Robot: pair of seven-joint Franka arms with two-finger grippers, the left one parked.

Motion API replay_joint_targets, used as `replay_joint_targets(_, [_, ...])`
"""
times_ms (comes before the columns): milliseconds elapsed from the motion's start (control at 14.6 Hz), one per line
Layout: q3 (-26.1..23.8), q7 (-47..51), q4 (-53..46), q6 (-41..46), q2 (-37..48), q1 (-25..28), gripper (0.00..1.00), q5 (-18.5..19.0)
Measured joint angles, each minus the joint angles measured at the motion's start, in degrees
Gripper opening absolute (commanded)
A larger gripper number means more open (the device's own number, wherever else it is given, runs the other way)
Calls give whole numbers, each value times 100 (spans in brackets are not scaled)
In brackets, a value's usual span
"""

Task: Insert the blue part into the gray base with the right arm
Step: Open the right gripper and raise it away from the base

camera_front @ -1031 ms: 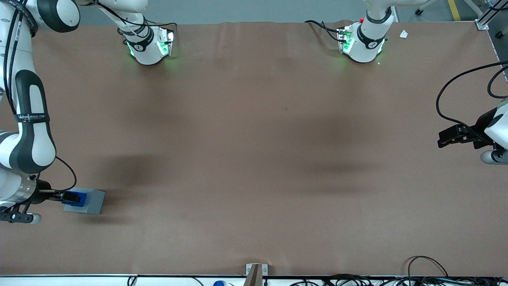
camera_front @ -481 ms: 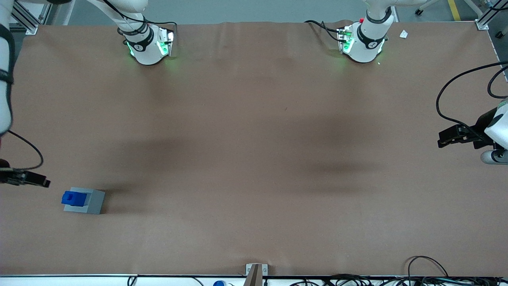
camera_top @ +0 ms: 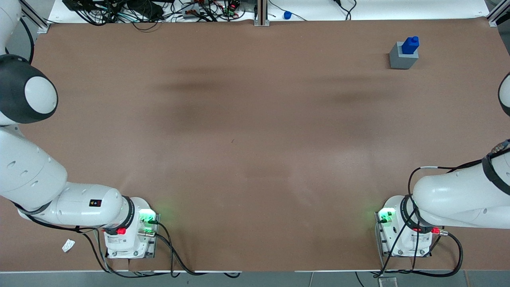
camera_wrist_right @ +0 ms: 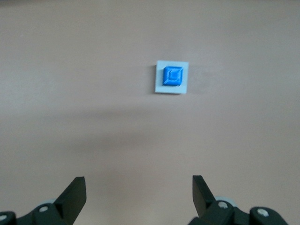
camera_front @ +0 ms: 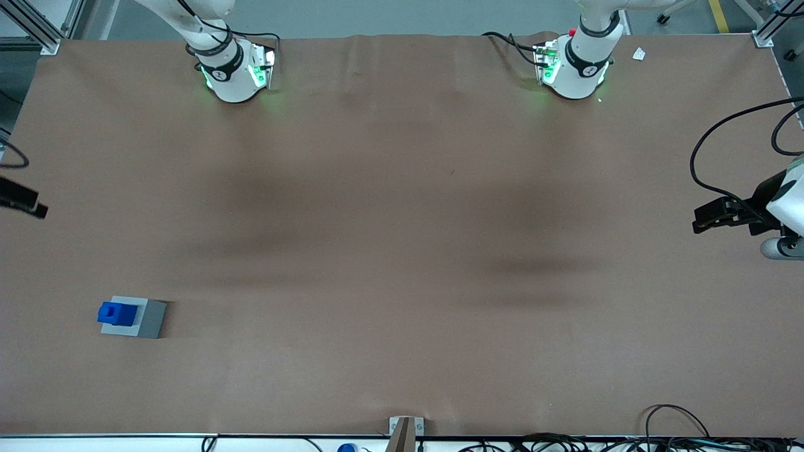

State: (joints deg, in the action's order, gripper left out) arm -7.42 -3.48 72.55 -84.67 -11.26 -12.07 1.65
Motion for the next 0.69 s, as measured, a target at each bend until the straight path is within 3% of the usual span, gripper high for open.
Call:
replay_joint_targets(275, [-14,510,160,258,368,568,100,112])
replay_joint_targets(687, [55,562,172,300,379,638,100,174])
